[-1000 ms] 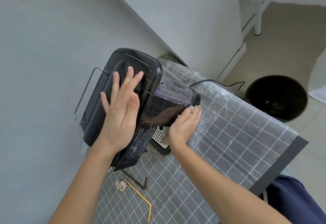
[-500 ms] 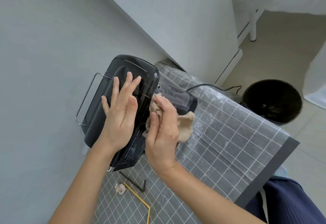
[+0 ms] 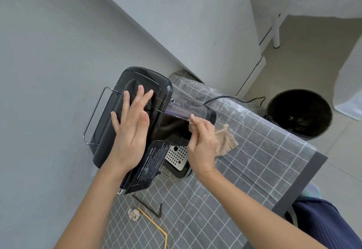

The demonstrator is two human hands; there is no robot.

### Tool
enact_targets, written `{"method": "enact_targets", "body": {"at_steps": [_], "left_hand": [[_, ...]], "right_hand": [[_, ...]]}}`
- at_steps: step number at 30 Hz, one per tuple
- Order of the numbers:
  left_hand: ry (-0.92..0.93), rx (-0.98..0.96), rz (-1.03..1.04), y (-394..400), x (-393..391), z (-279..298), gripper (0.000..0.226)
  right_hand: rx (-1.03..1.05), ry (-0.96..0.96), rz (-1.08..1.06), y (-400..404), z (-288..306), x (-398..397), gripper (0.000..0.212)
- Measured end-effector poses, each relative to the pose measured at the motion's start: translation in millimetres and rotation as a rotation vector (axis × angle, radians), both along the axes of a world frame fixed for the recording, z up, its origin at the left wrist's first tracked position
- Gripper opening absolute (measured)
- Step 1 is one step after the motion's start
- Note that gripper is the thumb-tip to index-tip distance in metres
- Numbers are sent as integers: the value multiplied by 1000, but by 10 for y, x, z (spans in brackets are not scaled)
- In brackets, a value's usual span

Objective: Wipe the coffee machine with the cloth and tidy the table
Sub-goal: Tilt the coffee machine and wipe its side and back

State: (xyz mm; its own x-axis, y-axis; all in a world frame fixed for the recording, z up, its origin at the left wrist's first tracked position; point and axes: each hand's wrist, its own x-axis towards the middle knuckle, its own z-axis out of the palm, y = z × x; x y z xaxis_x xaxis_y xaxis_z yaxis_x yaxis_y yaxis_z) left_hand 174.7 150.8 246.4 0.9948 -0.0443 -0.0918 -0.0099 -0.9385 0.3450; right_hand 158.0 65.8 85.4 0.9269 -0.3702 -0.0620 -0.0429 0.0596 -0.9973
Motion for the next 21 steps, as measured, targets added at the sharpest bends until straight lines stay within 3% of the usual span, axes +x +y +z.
{"method": "enact_targets", "body": {"at_steps": [4, 7, 13, 17, 21], "left_hand": [[15, -20, 3, -1, 7, 13, 61], [12, -55, 4, 2, 7, 10, 60], [24, -74, 17, 31, 2, 14, 65], [27, -75, 24, 12, -5, 15, 68], [28, -73, 27, 2, 5, 17, 68]], "right_hand": [[99, -238, 5, 81, 636, -31, 35], [149, -302, 69, 260, 706, -73, 44], [-332, -697, 262, 484, -32, -384, 75], [-363, -729, 185, 382, -15, -86, 70], [-28, -424, 108, 141, 382, 426, 55]]}}
